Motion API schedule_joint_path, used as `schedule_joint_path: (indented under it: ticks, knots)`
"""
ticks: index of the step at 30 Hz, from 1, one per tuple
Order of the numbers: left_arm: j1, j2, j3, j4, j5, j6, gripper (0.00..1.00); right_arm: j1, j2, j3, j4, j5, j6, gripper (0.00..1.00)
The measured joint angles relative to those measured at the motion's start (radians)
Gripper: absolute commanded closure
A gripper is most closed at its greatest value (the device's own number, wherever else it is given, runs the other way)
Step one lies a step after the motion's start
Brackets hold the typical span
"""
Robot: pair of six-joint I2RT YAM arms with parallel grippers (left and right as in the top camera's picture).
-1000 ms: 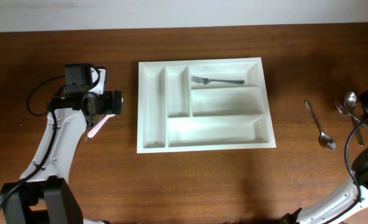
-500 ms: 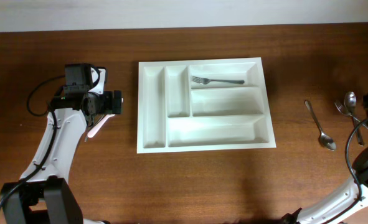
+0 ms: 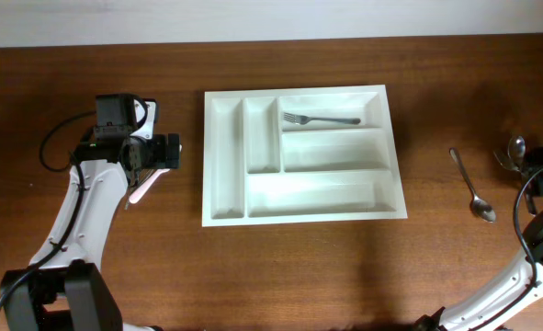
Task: Pack container
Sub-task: 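Return the right gripper to the cutlery and grasp a second fork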
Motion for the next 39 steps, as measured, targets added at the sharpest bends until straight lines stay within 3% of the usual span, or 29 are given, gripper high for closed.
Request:
schedule_joint_path:
  ticks: [24,39]
  knots:
    - [0.000,0.000,0.000,0.000,0.000,0.000,0.01,-0.035,0.029,0.006,0.058,0.045,0.002,0.47]
    - [0.000,0.000,0.000,0.000,0.000,0.000,0.01,-0.034,0.043,0.030,-0.061,0.064,0.002,0.78]
